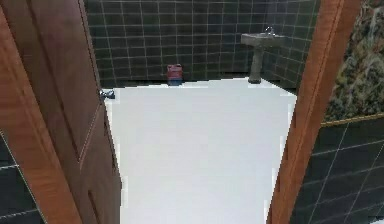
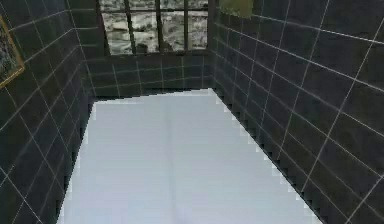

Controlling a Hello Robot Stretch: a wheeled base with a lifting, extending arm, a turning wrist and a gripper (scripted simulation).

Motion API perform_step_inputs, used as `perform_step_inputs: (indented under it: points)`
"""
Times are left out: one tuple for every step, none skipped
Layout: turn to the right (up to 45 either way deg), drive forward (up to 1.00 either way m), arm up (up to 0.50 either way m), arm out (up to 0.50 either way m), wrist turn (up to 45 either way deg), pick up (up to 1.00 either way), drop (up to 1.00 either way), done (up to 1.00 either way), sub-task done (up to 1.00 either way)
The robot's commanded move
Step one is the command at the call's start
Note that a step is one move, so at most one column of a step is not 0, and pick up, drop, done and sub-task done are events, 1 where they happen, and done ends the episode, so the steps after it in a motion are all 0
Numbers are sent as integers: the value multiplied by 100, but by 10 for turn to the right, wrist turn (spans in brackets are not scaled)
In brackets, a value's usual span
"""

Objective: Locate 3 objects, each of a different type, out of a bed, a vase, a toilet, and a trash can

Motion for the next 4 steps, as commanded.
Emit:
perform_step_inputs:
  points:
    - [0,100,0,0,0,0,0,0,0]
    - [-30,0,0,0,0,0,0,0,0]
    - [0,35,0,0,0,0,0,0,0]
    - [-360,0,0,0,0,0,0,0,0]
